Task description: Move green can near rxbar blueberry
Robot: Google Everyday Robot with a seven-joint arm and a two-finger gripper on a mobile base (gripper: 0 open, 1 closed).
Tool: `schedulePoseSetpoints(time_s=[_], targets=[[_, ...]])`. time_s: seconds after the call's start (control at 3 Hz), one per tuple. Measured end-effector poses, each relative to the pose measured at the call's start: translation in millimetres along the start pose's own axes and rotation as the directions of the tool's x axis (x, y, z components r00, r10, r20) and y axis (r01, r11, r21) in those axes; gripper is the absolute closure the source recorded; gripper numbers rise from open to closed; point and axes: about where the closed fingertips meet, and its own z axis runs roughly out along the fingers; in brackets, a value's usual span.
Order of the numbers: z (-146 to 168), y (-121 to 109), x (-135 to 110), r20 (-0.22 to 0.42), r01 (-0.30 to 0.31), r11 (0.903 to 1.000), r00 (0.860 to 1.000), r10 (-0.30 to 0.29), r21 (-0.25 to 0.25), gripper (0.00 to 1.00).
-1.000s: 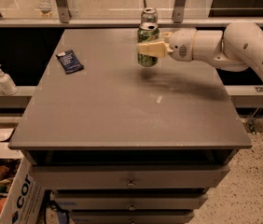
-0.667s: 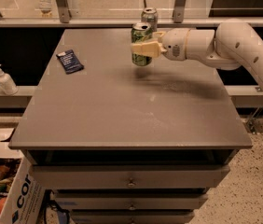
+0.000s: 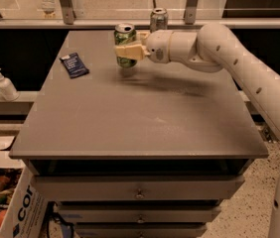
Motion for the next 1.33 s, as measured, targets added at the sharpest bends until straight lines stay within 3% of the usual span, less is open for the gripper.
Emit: schedulePoseSetpoints(time_s=[0.67, 1.0, 1.33], targets=[[66, 9, -1, 0.015, 0.051, 0.9955, 0.999, -0.050, -0.080, 1.00], [89, 6, 18, -0.018, 0.074, 0.9927, 0.997, -0.076, -0.096, 1.00], [89, 6, 19, -0.018, 0.074, 0.9927, 0.997, -0.076, -0.096, 1.00]])
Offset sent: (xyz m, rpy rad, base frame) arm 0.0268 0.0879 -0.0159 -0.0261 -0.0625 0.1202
